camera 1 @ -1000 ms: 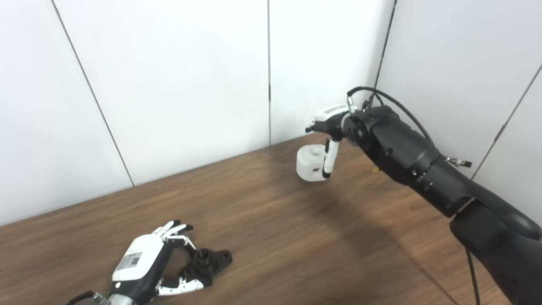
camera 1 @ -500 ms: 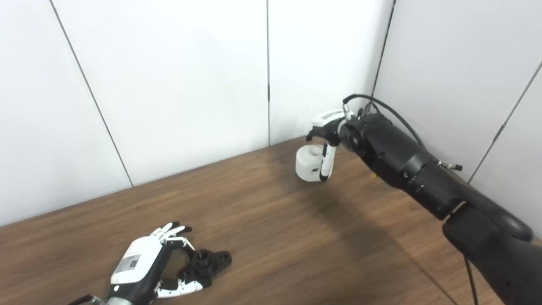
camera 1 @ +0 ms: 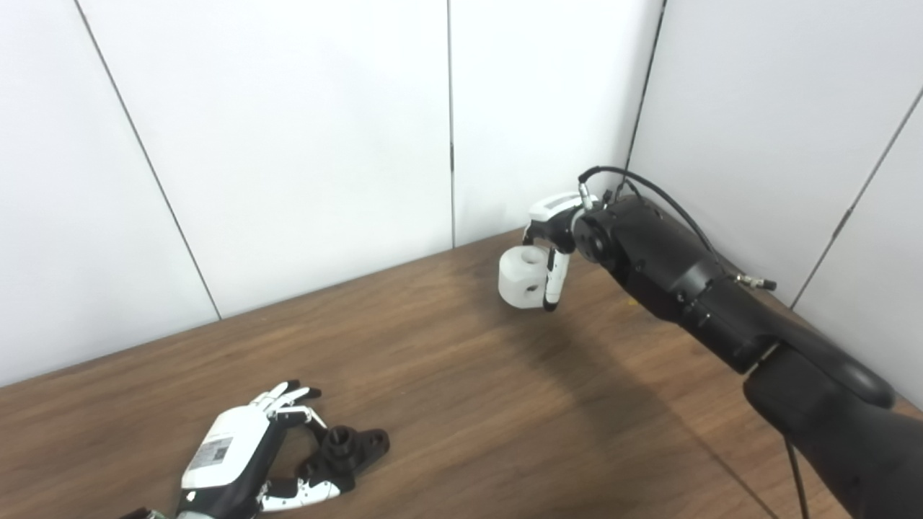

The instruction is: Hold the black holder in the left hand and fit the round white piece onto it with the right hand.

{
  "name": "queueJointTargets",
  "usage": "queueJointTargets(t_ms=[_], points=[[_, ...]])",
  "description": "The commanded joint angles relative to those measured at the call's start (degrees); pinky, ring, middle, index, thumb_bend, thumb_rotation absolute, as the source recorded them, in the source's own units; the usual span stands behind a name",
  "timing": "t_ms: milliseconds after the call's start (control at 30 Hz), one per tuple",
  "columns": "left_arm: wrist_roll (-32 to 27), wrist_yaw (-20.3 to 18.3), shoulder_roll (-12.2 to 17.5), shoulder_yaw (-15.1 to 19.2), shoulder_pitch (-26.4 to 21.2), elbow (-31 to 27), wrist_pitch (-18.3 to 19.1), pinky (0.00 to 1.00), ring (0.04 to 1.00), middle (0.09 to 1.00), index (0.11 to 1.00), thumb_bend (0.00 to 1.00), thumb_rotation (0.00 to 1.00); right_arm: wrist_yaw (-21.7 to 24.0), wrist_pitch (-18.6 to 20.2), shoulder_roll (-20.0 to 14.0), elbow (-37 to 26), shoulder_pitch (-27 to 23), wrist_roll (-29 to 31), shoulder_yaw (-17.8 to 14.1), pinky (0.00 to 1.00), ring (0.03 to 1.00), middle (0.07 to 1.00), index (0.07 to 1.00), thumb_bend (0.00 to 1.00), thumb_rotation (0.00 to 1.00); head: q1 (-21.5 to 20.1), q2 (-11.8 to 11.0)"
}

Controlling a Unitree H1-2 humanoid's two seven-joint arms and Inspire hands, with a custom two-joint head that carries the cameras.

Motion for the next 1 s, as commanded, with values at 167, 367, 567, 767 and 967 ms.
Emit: queueJointTargets(t_ms=[167, 367, 567, 767, 967], points=[[1.66, -4.12, 3.46, -0.35, 3.05, 1.13, 1.57, 0.93, 0.943, 0.861, 0.483, 0.52, 0.06, -2.16, -0.76, -0.76, -1.27, -3.01, -0.39, -0.87, 0.87, 0.937, 0.937, 0.818, 0.91, 0.33, -0.25, 0.36], [1.75, -4.18, 3.32, -0.17, 3.09, 1.01, 1.62, 0.93, 0.939, 0.862, 0.483, 0.52, 0.06, -10.53, -3.26, -0.63, -2.20, -0.59, 0.56, -3.10, 0.79, 0.842, 0.843, 0.624, 0.85, 0.25, -0.12, 0.45], [1.86, -3.67, 3.19, -0.17, 3.21, 0.76, 1.21, 0.92, 0.935, 0.861, 0.482, 0.52, 0.06, -23.53, -6.57, 0.56, -0.38, 1.92, 0.77, -4.94, 0.73, 0.721, 0.707, 0.481, 0.53, 0.15, 0.05, 0.82], [2.14, -2.83, 2.78, 0.18, 3.24, 0.84, 1.22, 0.92, 0.930, 0.858, 0.482, 0.52, 0.06, -26.23, -5.08, 1.22, -0.08, 2.72, -0.31, -4.89, 0.75, 0.735, 0.700, 0.481, 0.53, 0.14, 0.31, 0.96], [2.16, -2.95, 2.49, 0.14, 3.06, 0.98, 1.31, 0.93, 0.930, 0.859, 0.482, 0.52, 0.06, -26.79, -4.38, 1.30, -0.96, 3.85, 0.22, -5.56, 0.74, 0.754, 0.703, 0.481, 0.52, 0.14, 1.28, 1.27]])
